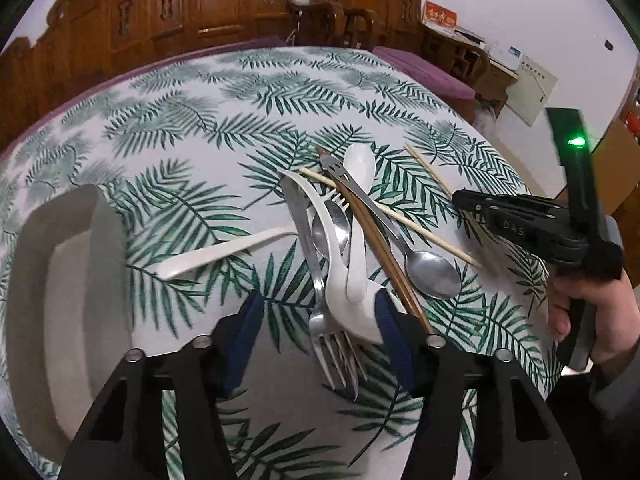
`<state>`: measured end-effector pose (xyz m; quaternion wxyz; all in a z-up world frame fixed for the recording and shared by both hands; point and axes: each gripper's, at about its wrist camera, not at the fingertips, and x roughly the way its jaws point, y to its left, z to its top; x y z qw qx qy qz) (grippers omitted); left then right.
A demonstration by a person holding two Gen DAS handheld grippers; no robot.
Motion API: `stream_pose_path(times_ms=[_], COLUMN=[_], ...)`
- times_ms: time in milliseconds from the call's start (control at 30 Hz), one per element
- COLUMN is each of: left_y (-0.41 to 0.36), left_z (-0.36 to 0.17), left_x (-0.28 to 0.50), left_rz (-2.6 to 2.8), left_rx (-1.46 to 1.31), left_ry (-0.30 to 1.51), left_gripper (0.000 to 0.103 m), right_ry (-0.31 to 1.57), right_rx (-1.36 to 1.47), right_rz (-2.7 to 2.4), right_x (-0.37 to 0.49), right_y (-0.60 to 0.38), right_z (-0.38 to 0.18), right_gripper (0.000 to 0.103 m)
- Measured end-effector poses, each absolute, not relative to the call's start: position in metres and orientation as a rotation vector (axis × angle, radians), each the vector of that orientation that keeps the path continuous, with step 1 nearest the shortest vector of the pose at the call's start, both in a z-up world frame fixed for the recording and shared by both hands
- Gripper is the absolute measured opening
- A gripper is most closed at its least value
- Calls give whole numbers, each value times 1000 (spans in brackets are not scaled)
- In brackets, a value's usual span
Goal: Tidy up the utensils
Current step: 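Grasp a white plastic spoon with the left gripper while the right gripper lifts the chopstick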
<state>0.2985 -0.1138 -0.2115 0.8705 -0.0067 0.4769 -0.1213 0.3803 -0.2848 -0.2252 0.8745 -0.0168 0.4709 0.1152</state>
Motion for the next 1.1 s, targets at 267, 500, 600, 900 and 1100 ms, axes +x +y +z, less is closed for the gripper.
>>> stream_pose_path(times_ms=[267,500,600,900,1100], left_y=[-121,-142,-145,-137,-131], left_z=[-215,-221,-228,-232,-221], left_x=[326,346,352,363,356], left_rz=[-232,-246,-220,-223,-230], left_rx=[-16,42,59,24,21], left_ry=[1003,1022,1044,1052,1024], left_gripper=[33,19,19,6,3], right_ry=[952,950,948,936,929], right_rx=[4,30,35,44,41], right_rz=[285,305,312,327,335], right_x=[380,380,379,379,378], right_y=[-278,-277,-276,-274,-272], right_z=[-216,-213,-213,-210,-207], right_gripper=[6,6,6,6,6])
